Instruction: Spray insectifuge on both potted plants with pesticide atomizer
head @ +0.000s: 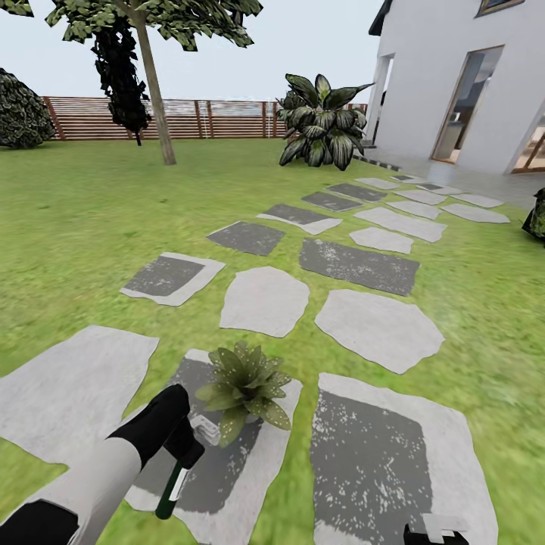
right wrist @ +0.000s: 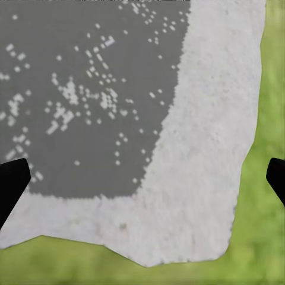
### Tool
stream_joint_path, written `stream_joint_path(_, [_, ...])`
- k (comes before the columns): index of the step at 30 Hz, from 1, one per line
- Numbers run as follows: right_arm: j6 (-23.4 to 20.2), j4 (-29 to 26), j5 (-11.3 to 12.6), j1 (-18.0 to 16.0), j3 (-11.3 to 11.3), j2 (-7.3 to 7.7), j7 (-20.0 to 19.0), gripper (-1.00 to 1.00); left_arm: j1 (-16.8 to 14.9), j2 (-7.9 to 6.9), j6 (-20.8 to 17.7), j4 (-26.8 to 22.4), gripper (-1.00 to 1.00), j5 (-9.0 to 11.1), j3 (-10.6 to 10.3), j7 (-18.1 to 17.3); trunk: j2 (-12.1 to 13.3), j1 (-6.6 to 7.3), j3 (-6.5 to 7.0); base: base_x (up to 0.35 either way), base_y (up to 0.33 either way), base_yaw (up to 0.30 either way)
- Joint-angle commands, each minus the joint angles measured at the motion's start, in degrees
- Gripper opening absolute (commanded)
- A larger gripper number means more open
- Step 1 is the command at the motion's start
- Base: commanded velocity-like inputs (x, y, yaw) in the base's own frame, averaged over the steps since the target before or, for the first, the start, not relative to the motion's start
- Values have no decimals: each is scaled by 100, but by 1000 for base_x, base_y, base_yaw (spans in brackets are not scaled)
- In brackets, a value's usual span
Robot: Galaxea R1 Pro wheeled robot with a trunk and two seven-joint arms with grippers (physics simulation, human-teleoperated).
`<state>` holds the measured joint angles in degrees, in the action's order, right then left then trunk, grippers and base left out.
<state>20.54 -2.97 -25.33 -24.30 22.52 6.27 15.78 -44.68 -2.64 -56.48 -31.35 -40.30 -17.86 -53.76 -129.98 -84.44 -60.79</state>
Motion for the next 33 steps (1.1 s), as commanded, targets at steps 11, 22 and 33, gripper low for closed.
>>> stream_joint_path(11, [20,16,-60,-5,42,-3,21,100,8,-31,-4,-5,-100,-57,108,506,-2,1,-5,0,0,-92])
stream_joint_path(22, [20,16,-66,-5,42,-3,21,100,70,-93,1,-9,-100,-57,394,592,-2,1,-5,-39,19,-14])
stream_joint_path(33, [20,16,-69,-5,42,-3,21,100,73,-9,14,-20,-100,-48,503,849,-2,1,-5,-91,297,-47])
